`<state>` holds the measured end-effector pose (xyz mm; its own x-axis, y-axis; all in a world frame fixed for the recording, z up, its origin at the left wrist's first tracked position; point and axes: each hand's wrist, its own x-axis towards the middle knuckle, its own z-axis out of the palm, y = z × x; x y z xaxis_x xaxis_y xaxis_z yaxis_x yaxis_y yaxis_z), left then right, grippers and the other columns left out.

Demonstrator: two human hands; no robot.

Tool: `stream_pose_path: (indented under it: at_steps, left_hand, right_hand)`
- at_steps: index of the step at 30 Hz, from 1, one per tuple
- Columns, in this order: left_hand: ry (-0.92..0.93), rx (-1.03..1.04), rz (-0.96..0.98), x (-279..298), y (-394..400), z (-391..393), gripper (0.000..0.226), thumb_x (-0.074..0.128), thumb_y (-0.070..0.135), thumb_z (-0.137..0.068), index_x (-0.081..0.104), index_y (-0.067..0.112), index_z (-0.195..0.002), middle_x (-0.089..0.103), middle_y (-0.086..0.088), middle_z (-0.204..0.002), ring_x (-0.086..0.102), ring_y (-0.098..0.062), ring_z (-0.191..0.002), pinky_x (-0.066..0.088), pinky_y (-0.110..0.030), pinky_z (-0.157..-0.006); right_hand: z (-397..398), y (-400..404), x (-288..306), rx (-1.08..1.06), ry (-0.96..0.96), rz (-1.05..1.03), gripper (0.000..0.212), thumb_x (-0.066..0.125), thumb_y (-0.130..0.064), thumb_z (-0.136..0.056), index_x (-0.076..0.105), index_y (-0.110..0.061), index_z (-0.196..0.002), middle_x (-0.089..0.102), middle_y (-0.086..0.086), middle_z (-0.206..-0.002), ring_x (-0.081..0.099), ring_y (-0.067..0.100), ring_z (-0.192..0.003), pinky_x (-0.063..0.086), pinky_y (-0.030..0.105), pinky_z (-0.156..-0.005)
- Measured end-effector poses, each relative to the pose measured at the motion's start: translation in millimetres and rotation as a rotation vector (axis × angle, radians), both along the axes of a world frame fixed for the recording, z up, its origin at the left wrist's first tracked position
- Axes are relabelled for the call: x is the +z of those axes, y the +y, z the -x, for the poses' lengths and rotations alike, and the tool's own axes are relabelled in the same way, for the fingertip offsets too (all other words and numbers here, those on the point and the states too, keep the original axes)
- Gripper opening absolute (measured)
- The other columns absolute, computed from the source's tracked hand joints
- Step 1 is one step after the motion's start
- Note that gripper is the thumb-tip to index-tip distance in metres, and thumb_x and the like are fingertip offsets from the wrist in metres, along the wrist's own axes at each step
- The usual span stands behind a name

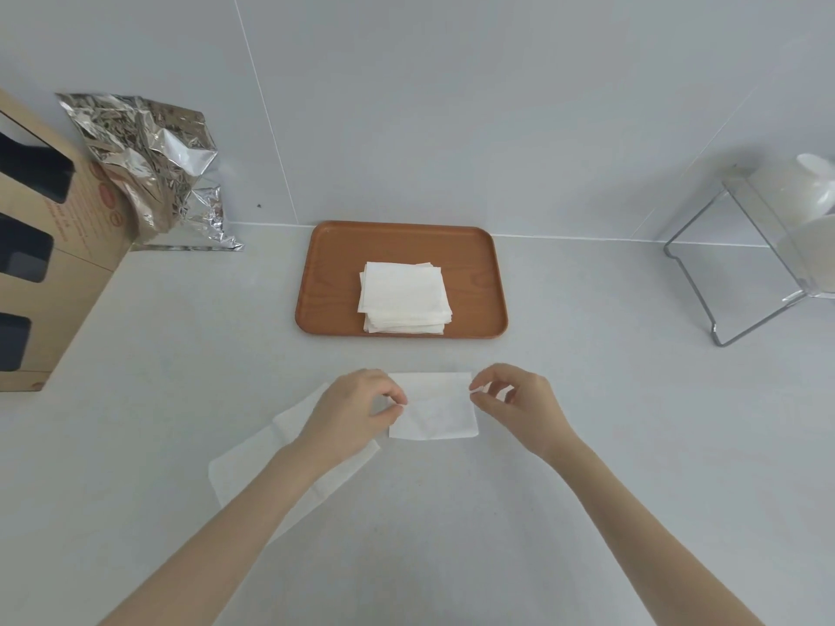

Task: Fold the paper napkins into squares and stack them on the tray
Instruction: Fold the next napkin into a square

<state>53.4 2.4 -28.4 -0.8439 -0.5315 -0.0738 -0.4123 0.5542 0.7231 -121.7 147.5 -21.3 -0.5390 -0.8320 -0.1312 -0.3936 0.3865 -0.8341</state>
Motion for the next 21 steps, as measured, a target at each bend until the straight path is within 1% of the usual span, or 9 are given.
stream_pose_path:
  at_steps: [2,4,6,8,9,12,14,17,21]
  left_hand:
    - [-0.031,-0.005,0.032,-11,6,-5,0.007,0.061,0.013,-0.079,0.067,0.014,-0.082,0.069,0.000,-0.091,0.058,-0.016,-0.089,0.046,-0.027,-0.080]
    - [-0.053,0.012,0.051,-19,10,-7,0.007,0.060,0.014,-0.079,0.066,0.015,-0.082,0.069,0.001,-0.091,0.057,-0.017,-0.091,0.047,-0.035,-0.081]
    - [-0.069,0.020,0.067,-25,14,-7,0.007,0.060,0.014,-0.079,0.066,0.015,-0.082,0.069,0.000,-0.091,0.057,-0.019,-0.092,0.047,-0.035,-0.079]
    - [-0.084,0.001,0.111,-30,17,-7,0.008,0.059,0.014,-0.080,0.067,0.014,-0.082,0.069,0.000,-0.091,0.057,-0.020,-0.093,0.044,-0.031,-0.076]
    - [-0.086,-0.016,0.144,-32,19,-7,0.008,0.059,0.015,-0.080,0.067,0.013,-0.083,0.069,-0.001,-0.093,0.057,-0.021,-0.094,0.042,-0.029,-0.075]
    - [-0.092,-0.064,0.208,-35,23,-6,0.015,0.059,0.023,-0.081,0.066,0.010,-0.084,0.067,-0.002,-0.097,0.055,-0.022,-0.097,0.040,-0.029,-0.075]
    - [-0.130,-0.088,0.211,-32,22,-4,0.021,0.057,0.029,-0.082,0.066,0.010,-0.085,0.065,0.000,-0.098,0.052,-0.017,-0.099,0.040,-0.030,-0.078]
    - [-0.138,-0.104,0.158,-21,11,5,0.019,0.054,0.028,-0.084,0.067,0.014,-0.086,0.067,0.000,-0.096,0.052,-0.017,-0.096,0.041,-0.028,-0.079]
    - [-0.011,0.004,0.096,-9,-9,21,0.012,0.056,0.018,-0.083,0.066,0.015,-0.089,0.068,-0.002,-0.096,0.056,-0.019,-0.094,0.045,-0.033,-0.082]
  right_hand:
    - [-5,7,-14,0.032,0.055,-0.039,0.027,0.064,-0.009,-0.079,0.058,-0.034,-0.069,0.065,-0.008,-0.084,0.056,0.003,-0.070,0.039,0.011,-0.058]
    - [-9,13,-26,0.071,0.120,-0.087,0.022,0.062,-0.010,-0.079,0.059,-0.031,-0.073,0.064,-0.008,-0.087,0.055,0.008,-0.077,0.037,0.012,-0.061]
    - [-12,17,-35,0.106,0.216,-0.129,0.013,0.061,-0.009,-0.080,0.063,-0.022,-0.080,0.064,-0.007,-0.086,0.054,0.013,-0.083,0.037,0.014,-0.065]
    - [-14,20,-43,0.156,0.353,-0.132,0.013,0.059,-0.006,-0.078,0.065,-0.016,-0.083,0.066,-0.003,-0.088,0.055,0.017,-0.087,0.043,0.020,-0.066]
    - [-14,22,-46,0.194,0.427,-0.125,0.015,0.056,-0.005,-0.077,0.064,-0.016,-0.082,0.067,-0.002,-0.090,0.055,0.018,-0.087,0.044,0.023,-0.066]
    - [-14,25,-51,0.292,0.574,-0.134,0.022,0.042,-0.013,-0.071,0.062,-0.019,-0.080,0.067,-0.002,-0.092,0.046,0.011,-0.087,0.041,0.020,-0.068]
    - [-13,24,-49,0.329,0.583,-0.125,0.028,0.038,-0.020,-0.069,0.064,-0.018,-0.079,0.068,-0.002,-0.091,0.046,0.010,-0.088,0.041,0.021,-0.070]
    - [-8,16,-35,0.292,0.534,-0.099,0.032,0.039,-0.026,-0.074,0.068,-0.015,-0.080,0.069,0.002,-0.091,0.057,0.019,-0.090,0.040,0.023,-0.073]
    - [4,-9,-21,0.154,0.554,-0.003,0.015,0.055,-0.014,-0.080,0.069,-0.013,-0.085,0.070,0.004,-0.086,0.060,0.023,-0.086,0.044,0.029,-0.069]
